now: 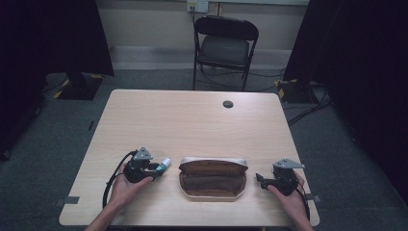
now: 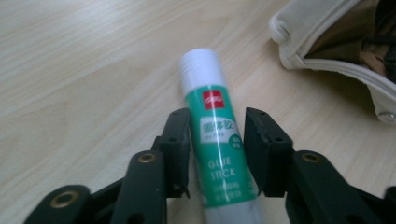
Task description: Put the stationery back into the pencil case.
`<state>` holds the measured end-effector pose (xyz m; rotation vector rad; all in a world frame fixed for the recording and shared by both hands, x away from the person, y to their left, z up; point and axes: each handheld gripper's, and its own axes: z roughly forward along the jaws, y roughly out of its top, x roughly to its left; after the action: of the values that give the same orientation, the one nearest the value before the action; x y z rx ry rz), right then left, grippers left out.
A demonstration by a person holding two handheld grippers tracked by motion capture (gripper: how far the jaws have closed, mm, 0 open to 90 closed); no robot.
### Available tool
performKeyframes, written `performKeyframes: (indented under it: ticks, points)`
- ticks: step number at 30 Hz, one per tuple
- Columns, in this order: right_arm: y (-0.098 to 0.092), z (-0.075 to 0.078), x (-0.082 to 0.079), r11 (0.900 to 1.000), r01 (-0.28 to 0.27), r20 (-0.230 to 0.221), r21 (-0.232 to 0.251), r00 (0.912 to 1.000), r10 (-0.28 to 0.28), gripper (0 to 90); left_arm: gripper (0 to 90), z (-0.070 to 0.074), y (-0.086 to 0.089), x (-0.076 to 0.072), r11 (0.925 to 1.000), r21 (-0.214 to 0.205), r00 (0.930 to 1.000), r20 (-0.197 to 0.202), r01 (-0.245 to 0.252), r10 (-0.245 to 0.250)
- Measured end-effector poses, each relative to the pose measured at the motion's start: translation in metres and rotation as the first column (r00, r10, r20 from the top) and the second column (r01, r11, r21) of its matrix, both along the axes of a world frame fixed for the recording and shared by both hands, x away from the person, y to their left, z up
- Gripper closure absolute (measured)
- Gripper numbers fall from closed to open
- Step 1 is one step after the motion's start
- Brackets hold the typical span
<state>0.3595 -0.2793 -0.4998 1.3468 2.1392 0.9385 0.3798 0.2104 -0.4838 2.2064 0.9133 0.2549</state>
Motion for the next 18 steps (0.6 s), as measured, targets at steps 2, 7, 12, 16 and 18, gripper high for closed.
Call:
performKeyframes:
  ticks: [2, 7, 12, 16, 18]
  points:
    - [0.0000, 0.0000, 0.0000, 1.0000, 0.000, 0.000, 0.000, 1.0000, 0.000, 17.4, 65.6, 0.0001, -0.0010, -0.0007, 1.0000, -0.003, 1.0000, -0.005, 0.007, -0.007]
    - [0.0000, 0.0000, 0.0000, 1.0000, 0.000, 0.000, 0.000, 1.0000, 0.000, 17.4, 65.8, 0.0001, -0.0013, -0.0013, 0.9999, -0.004, 0.9999, -0.005, 0.012, -0.012]
    - [0.0000, 0.0000, 0.0000, 1.0000, 0.000, 0.000, 0.000, 1.0000, 0.000, 17.4, 64.0, -0.0016, -0.0017, -0.0005, 0.9998, 0.004, 0.9994, -0.028, 0.020, -0.020]
    - [0.0000, 0.0000, 0.0002, 1.0000, -0.003, 0.001, 0.000, 1.0000, 0.003, 17.3, 63.9, -0.0023, -0.0038, -0.0011, 0.9996, 0.013, 0.9996, -0.015, 0.024, -0.024]
    - [0.0000, -0.0001, 0.0003, 1.0000, -0.007, 0.001, -0.001, 1.0000, 0.007, 17.3, 64.7, -0.0024, -0.0048, -0.0017, 0.9994, 0.020, 0.9996, -0.006, 0.027, -0.027]
